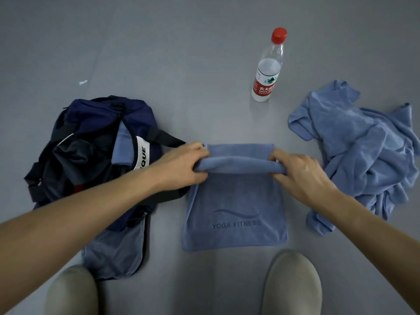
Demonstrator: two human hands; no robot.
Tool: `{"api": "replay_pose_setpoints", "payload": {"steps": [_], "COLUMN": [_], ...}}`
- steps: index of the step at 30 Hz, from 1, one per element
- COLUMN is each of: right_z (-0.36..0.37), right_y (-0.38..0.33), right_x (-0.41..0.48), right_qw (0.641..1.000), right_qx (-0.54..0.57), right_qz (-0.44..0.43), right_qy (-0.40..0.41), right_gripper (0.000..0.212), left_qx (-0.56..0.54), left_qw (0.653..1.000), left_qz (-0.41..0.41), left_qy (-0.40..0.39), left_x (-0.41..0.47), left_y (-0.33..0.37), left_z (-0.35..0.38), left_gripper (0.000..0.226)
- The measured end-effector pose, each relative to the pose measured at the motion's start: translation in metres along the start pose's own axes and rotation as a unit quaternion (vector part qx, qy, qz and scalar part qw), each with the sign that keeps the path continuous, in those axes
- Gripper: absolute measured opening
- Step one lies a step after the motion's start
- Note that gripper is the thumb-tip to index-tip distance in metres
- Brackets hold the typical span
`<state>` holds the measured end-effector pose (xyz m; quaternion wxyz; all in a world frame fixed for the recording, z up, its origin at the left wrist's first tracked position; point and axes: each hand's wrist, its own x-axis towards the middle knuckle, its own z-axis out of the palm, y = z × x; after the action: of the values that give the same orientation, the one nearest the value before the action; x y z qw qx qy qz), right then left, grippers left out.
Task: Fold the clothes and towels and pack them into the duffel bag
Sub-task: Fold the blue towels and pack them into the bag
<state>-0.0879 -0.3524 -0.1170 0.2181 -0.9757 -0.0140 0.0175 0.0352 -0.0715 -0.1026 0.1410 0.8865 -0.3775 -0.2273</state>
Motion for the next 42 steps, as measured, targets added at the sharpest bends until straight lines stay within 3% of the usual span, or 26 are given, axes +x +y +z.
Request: {"api": "replay_pose_setpoints", "payload": {"steps": [4, 8, 12, 16, 18, 21, 23, 25, 29, 31, 36, 42], "right_z": [0.013, 0.039, 0.074, 0.094, 0.09, 0.078, 0.078, 0.089, 0.108, 0.109, 0.107, 0.109], "right_y": [-0.006, -0.001, 0.012, 0.029, 0.03, 0.017, 0.006, 0.002, 0.01, 0.023, 0.04, 0.046], "right_x": [-0.027, -0.055, -0.087, -0.105, -0.102, -0.069, -0.04, -0.012, 0.028, 0.038, 0.048, 0.059], "right_qw": [0.994, 0.983, 0.97, 0.958, 0.954, 0.959, 0.983, 0.994, 0.976, 0.966, 0.961, 0.959], "right_qx": [-0.06, -0.126, -0.142, -0.157, -0.157, -0.103, -0.061, -0.047, -0.085, -0.12, -0.146, -0.155], "right_qz": [-0.081, -0.122, -0.169, -0.154, -0.134, -0.061, -0.035, -0.01, 0.069, 0.077, 0.089, 0.105], "right_qy": [-0.028, -0.055, -0.101, -0.185, -0.218, -0.257, -0.172, -0.101, -0.189, -0.217, -0.217, -0.213], "right_gripper": [0.025, 0.037, 0.037, 0.047, 0.039, 0.06, 0.057, 0.055, 0.074, 0.077, 0.087, 0.086], "left_qx": [0.023, 0.135, 0.176, 0.083, 0.02, 0.016, -0.013, -0.039, -0.033, -0.034, -0.045, -0.017], "left_qw": [0.999, 0.98, 0.972, 0.982, 0.982, 0.998, 0.996, 0.987, 0.975, 0.97, 0.977, 0.957], "left_qz": [0.036, 0.145, 0.15, 0.119, 0.082, 0.05, 0.008, -0.049, -0.164, -0.19, -0.179, -0.234], "left_qy": [0.003, 0.018, -0.036, -0.122, -0.171, -0.028, 0.088, 0.147, 0.146, 0.147, 0.105, 0.172], "left_x": [-0.034, -0.057, -0.072, -0.081, -0.071, -0.033, 0.002, 0.034, 0.062, 0.065, 0.073, 0.081], "left_y": [-0.006, -0.003, 0.0, 0.01, 0.015, 0.009, 0.001, -0.009, -0.036, -0.051, -0.067, -0.101], "left_z": [0.029, 0.061, 0.105, 0.125, 0.119, 0.108, 0.103, 0.101, 0.103, 0.1, 0.081, 0.056], "left_gripper": [0.028, 0.025, 0.026, 0.031, 0.036, 0.029, 0.029, 0.038, 0.049, 0.042, 0.019, 0.011]}}
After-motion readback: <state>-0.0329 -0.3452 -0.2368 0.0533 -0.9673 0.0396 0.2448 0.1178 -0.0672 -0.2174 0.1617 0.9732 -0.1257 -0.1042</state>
